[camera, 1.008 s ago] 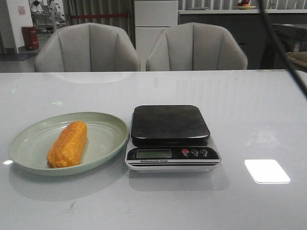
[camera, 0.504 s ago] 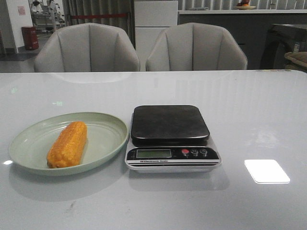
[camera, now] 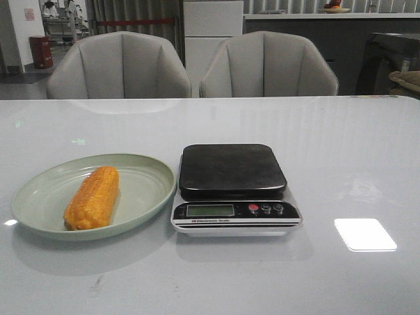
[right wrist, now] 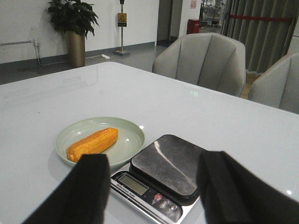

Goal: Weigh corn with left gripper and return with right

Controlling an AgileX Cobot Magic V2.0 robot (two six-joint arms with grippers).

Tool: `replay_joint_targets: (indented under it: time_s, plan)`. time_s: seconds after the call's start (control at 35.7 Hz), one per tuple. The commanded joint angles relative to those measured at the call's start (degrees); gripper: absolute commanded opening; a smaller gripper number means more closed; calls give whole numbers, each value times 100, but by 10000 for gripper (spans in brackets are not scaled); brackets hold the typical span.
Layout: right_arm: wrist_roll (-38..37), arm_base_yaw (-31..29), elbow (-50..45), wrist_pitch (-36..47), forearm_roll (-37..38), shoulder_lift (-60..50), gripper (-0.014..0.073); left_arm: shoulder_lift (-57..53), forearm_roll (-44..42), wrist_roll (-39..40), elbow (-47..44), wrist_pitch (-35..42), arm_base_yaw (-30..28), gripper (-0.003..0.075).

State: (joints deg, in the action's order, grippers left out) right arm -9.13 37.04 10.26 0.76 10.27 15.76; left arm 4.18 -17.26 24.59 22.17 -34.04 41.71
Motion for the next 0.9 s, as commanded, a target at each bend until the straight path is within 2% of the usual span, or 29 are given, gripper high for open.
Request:
replay_joint_targets:
  time_s: [0.0, 0.03, 0.06, 0.17, 0.45, 0.56, 0.7, 0.78, 0.87]
  plan:
    - [51, -30, 131, 650, 98, 26, 283, 65, -29, 11, 141, 461, -5, 142]
    - [51, -30, 131, 634, 98, 26, 176, 65, -29, 11, 141, 461, -5, 142]
    - [51, -30, 131, 618, 98, 26, 113, 65, -29, 11, 141, 461, -5, 142]
    - [51, -30, 126, 619, 98, 26, 194, 65, -29, 11, 141, 461, -5, 142]
    - [51, -30, 126, 619, 98, 26, 192, 139, -29, 11, 118, 451, -16, 142]
    - [51, -30, 126, 619, 98, 26, 192, 180, 98, 11, 54, 434, -192, 142]
    - [51, -30, 126, 619, 98, 26, 192, 180, 783, 11, -118, 448, -749, 142]
    - [51, -30, 126, 619, 98, 26, 192, 180, 445, 11, -224, 491, -1212, 132]
    - [51, -30, 126, 619, 98, 26, 192, 180, 470, 11, -356, 485, -1724, 115]
